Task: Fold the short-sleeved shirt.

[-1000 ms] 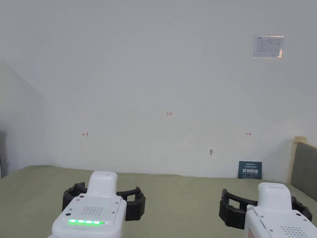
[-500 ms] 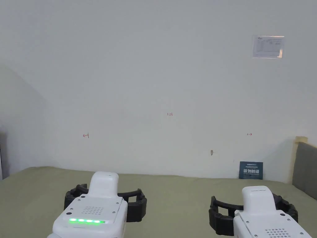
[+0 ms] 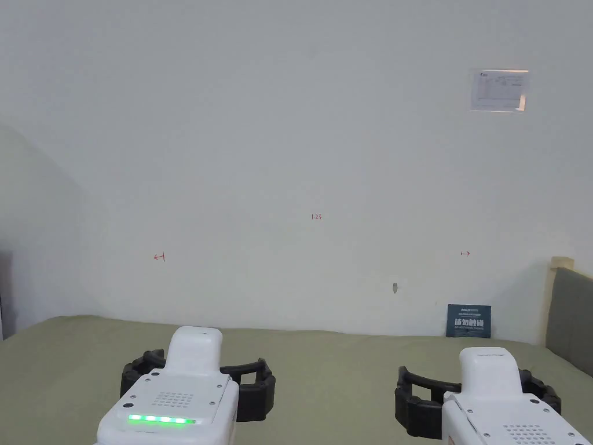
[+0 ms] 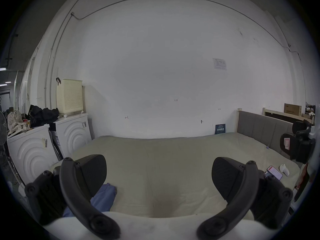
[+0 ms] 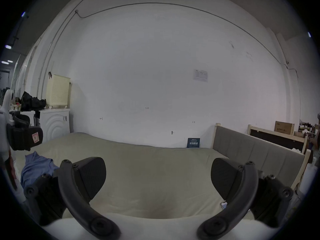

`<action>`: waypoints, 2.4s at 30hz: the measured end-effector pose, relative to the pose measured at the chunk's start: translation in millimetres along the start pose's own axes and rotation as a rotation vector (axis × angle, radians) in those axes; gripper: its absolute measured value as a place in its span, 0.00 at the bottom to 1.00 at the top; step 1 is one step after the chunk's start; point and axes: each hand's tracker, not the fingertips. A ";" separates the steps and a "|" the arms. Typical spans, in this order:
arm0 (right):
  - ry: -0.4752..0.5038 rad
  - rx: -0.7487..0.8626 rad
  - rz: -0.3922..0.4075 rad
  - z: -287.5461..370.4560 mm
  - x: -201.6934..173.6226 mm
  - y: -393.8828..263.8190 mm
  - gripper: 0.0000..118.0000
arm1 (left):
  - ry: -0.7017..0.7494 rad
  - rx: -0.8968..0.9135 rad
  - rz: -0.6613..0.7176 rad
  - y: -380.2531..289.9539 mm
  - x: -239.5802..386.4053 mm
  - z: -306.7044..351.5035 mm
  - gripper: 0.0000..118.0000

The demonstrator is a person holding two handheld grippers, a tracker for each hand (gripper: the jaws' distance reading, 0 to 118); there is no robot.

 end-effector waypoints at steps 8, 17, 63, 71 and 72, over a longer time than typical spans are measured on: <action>0.023 -0.011 -0.006 1.1 -3.4 -1.7 1.00 | -0.005 -0.007 0.005 -1.6 -1.2 -0.5 1.00; 0.018 -0.014 0.005 -1.0 -5.2 -2.9 0.99 | 0.002 -0.010 0.003 -1.9 -3.3 -2.3 1.00; 0.614 -0.119 -0.054 -56.3 -285.8 -35.9 0.00 | 0.643 -0.217 0.071 -69.2 -299.6 86.6 0.00; 0.607 -0.181 -0.029 -70.6 -281.2 -62.2 0.00 | 0.536 -0.321 0.109 -100.5 -307.8 25.3 0.00; 0.605 -0.195 -0.024 -71.7 -278.9 -69.3 0.00 | 0.514 -0.351 0.115 -108.4 -308.6 11.0 0.00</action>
